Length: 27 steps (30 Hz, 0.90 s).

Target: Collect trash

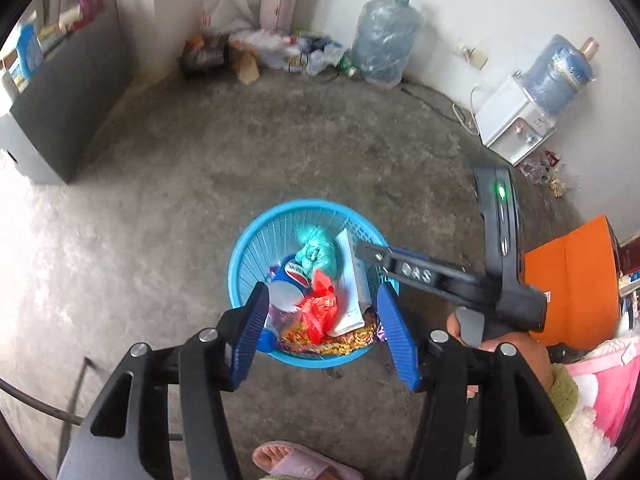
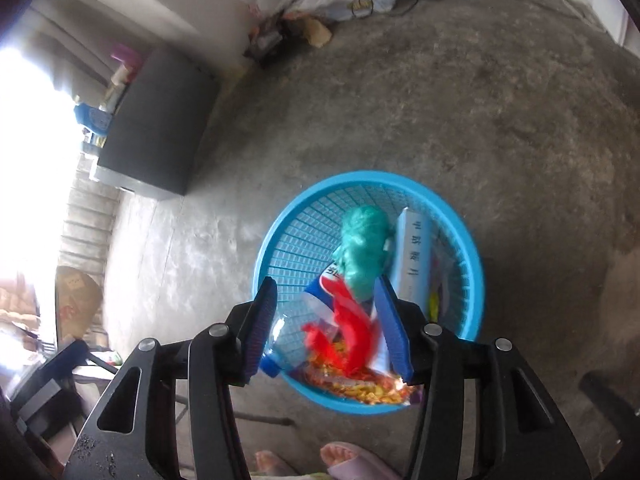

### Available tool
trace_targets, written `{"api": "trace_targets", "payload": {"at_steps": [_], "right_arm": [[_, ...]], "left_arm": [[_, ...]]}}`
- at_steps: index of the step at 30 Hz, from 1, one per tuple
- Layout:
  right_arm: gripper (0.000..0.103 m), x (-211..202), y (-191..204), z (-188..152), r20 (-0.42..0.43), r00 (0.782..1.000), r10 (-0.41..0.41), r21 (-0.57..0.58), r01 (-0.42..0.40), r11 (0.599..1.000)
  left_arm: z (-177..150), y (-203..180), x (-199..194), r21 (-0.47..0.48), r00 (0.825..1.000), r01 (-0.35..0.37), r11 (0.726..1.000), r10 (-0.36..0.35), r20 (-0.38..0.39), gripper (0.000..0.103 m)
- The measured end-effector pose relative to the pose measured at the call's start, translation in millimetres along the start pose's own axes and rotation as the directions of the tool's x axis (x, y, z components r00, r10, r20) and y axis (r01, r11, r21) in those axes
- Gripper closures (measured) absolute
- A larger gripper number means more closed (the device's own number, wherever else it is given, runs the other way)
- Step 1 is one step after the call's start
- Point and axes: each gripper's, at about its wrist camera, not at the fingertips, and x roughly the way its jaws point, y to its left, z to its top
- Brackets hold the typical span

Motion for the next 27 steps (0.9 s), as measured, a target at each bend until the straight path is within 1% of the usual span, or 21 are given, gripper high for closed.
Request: {"api": "trace_targets", "payload": {"at_steps": [3, 4, 6, 8, 9, 10, 11, 12, 14, 15, 17, 18, 19, 20, 21, 22, 23, 24, 25, 26, 27], "right_arm": [[0.054, -20.5, 3.4, -9.6, 0.044, 0.999, -0.004, -0.016, 0.005, 1.0], [0.054, -33.0, 5.4, -16.0, 0.062, 0.998, 0.003, -0.016, -0.002, 1.0], [0.054, -53.8, 14.7, -25.6, 0.1, 0.995, 0.017, -0.041, -0.013, 0.999], [0.05, -71.2, 31.2, -31.4, 0.137, 0.99, 0.029, -0.091, -0.016, 0.996], [0.048, -87.6, 44.8, -41.0, 0.162, 0.986, 0.047, -0.134, -0.025, 0.991], [0.044, -102.3, 58.3, -50.3, 0.186, 0.981, 0.06, -0.176, -0.027, 0.984], [0.039, -113.7, 68.7, -58.5, 0.206, 0.976, 0.071, -0.215, -0.026, 0.976], [0.036, -126.2, 81.1, -68.0, 0.226, 0.971, 0.083, -0.253, -0.024, 0.967], [0.022, -155.3, 107.6, -92.3, 0.274, 0.955, 0.117, -0.339, -0.017, 0.941], [0.019, -168.2, 118.6, -103.6, 0.296, 0.946, 0.134, -0.379, -0.012, 0.925], [0.009, -194.4, 142.5, -132.0, 0.34, 0.924, 0.174, -0.469, 0.006, 0.883], [0.008, -204.4, 152.2, -144.8, 0.357, 0.914, 0.191, -0.506, 0.018, 0.862], [0.008, -214.3, 162.2, -159.0, 0.371, 0.904, 0.215, -0.548, 0.026, 0.836], [0.008, -221.4, 170.3, -172.4, 0.379, 0.895, 0.234, -0.583, 0.034, 0.812], [0.008, -226.4, 177.3, -183.9, 0.385, 0.89, 0.244, -0.608, 0.046, 0.793], [0.008, -231.9, 187.6, -199.5, 0.389, 0.885, 0.257, -0.64, 0.059, 0.766], [0.008, -234.2, 193.1, -208.9, 0.381, 0.883, 0.272, -0.659, 0.054, 0.75], [0.008, -235.8, 197.8, -218.1, 0.361, 0.886, 0.29, -0.678, 0.036, 0.734], [0.008, -236.9, 204.1, -230.1, 0.32, 0.893, 0.316, -0.7, -0.001, 0.714], [0.008, -237.1, 206.7, -236.8, 0.294, 0.896, 0.332, -0.709, -0.028, 0.704], [0.008, -237.3, 210.4, -243.7, 0.279, 0.899, 0.339, -0.713, -0.043, 0.7]], "left_arm": [[-3.8, -2.0, -36.5, -0.004, 0.998, 0.002, 1.0, -0.002, 0.066, 0.047], [-6.4, -4.9, -48.5, -0.005, 0.996, 0.006, 1.0, -0.006, 0.087, 0.046], [-16.3, -7.5, -81.4, 0.0, 0.99, 0.011, 1.0, -0.011, 0.139, 0.043], [-27.1, -7.7, -111.2, -0.003, 0.981, 0.006, 1.0, -0.005, 0.196, 0.034], [-37.4, -8.5, -132.9, -0.01, 0.972, -0.002, 1.0, 0.004, 0.236, 0.032], [-44.8, -8.4, -146.7, -0.017, 0.965, -0.003, 1.0, 0.008, 0.261, 0.028], [-55.6, -8.0, -164.5, -0.031, 0.956, -0.006, 0.999, 0.015, 0.291, 0.023], [-70.1, -6.6, -186.5, -0.055, 0.943, -0.008, 0.998, 0.026, 0.332, 0.021], [-94.9, -1.0, -217.7, -0.104, 0.92, -0.021, 0.994, 0.06, 0.388, 0.01], [-108.1, 1.9, -232.7, -0.132, 0.907, -0.031, 0.991, 0.084, 0.413, 0.008], [-142.0, 7.8, -267.0, -0.204, 0.872, -0.056, 0.977, 0.148, 0.467, 0.006], [-159.7, 10.6, -282.0, -0.239, 0.853, -0.07, 0.968, 0.182, 0.489, 0.006], [-171.2, 13.5, -292.5, -0.269, 0.84, -0.086, 0.959, 0.215, 0.498, 0.006], [-187.7, 16.5, -305.1, -0.316, 0.822, -0.123, 0.941, 0.275, 0.5, 0.006], [-199.7, 18.7, -313.4, -0.349, 0.809, -0.152, 0.925, 0.319, 0.494, 0.006], [-216.9, 23.2, -324.8, -0.405, 0.786, -0.206, 0.891, 0.398, 0.473, 0.006], [-231.4, 26.2, -332.5, -0.457, 0.759, -0.261, 0.85, 0.473, 0.447, 0.006], [-247.4, 29.5, -339.9, -0.507, 0.724, -0.321, 0.8, 0.552, 0.414, 0.006], [-259.4, 32.4, -344.7, -0.536, 0.695, -0.362, 0.763, 0.604, 0.391, 0.006], [-272.8, 35.0, -348.6, -0.561, 0.661, -0.405, 0.722, 0.656, 0.366, 0.006], [-283.2, 37.2, -350.9, -0.577, 0.637, -0.435, 0.691, 0.69, 0.345, 0.006]]}}
